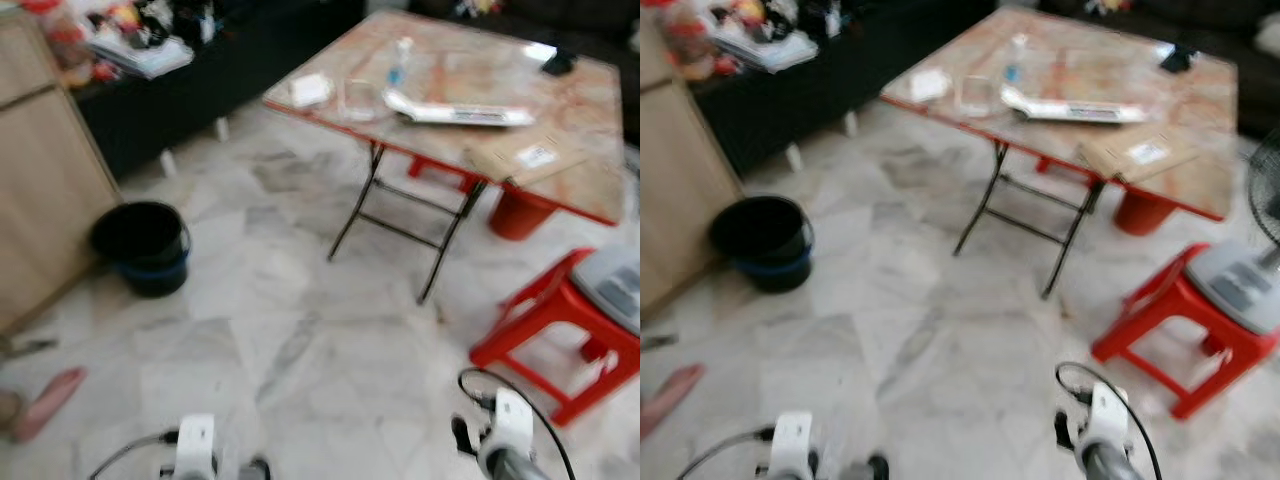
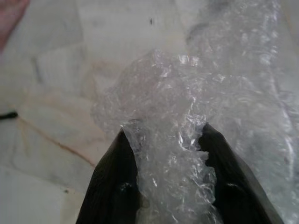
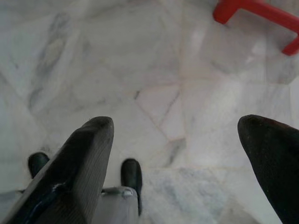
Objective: Picking trash to rubbish bin
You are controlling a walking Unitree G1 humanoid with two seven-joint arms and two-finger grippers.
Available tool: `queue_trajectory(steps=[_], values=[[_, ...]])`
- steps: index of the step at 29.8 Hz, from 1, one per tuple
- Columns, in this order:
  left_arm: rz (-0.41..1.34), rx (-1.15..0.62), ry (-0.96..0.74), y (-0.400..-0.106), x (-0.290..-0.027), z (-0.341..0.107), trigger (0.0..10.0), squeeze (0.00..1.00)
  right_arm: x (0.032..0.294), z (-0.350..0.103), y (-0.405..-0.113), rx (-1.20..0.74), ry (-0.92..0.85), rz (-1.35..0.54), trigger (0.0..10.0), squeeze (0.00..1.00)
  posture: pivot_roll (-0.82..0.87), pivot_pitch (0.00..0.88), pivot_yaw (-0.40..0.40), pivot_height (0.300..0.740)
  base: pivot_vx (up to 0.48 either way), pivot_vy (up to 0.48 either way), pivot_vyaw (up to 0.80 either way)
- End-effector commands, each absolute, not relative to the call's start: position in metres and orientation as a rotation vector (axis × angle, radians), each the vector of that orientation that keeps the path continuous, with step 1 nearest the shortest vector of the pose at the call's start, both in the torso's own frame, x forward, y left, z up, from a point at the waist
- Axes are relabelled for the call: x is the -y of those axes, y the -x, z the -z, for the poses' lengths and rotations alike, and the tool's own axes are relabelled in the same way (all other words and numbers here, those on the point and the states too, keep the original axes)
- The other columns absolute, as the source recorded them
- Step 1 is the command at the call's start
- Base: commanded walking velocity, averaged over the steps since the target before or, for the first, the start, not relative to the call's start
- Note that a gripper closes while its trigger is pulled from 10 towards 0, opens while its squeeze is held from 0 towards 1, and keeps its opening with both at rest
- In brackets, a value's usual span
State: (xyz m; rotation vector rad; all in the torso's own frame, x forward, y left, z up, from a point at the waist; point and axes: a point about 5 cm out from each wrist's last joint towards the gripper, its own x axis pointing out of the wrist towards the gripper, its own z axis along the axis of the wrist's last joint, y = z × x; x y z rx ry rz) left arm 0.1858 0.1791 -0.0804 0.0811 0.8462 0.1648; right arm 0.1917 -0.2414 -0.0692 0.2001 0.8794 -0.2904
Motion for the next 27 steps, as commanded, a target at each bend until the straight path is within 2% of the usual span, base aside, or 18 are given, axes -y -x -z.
queue_trajectory(steps=[1, 5, 9, 27], values=[[-0.147, -0.896, -0.079, -0.1741, -0.1755, 0.0870, 10.0, 0.00, 0.2420, 0.0680, -0.1937, -0.877, -0.200, 0.294, 10.0, 0.00, 0.05, 0.146, -0.133, 0.740, 0.000, 0.000, 0.59], [-0.155, -0.898, -0.074, -0.1728, -0.1750, 0.0876, 10.0, 0.00, 0.2414, 0.0680, -0.1939, -0.876, -0.194, 0.282, 10.0, 0.00, 0.05, 0.155, -0.140, 0.740, 0.000, 0.000, 0.55], [-0.157, -0.891, -0.070, -0.1728, -0.1746, 0.0874, 10.0, 0.00, 0.2412, 0.0670, -0.1958, -0.859, -0.232, 0.300, 10.0, 0.00, 0.05, 0.158, -0.141, 0.740, 0.000, 0.000, 0.00], [-0.168, -0.896, -0.073, -0.1714, -0.1727, 0.0882, 10.0, 0.00, 0.2410, 0.0652, -0.1990, -0.844, -0.248, 0.296, 10.0, 0.00, 0.04, 0.171, -0.147, 0.740, 0.461, 0.000, 0.00]])
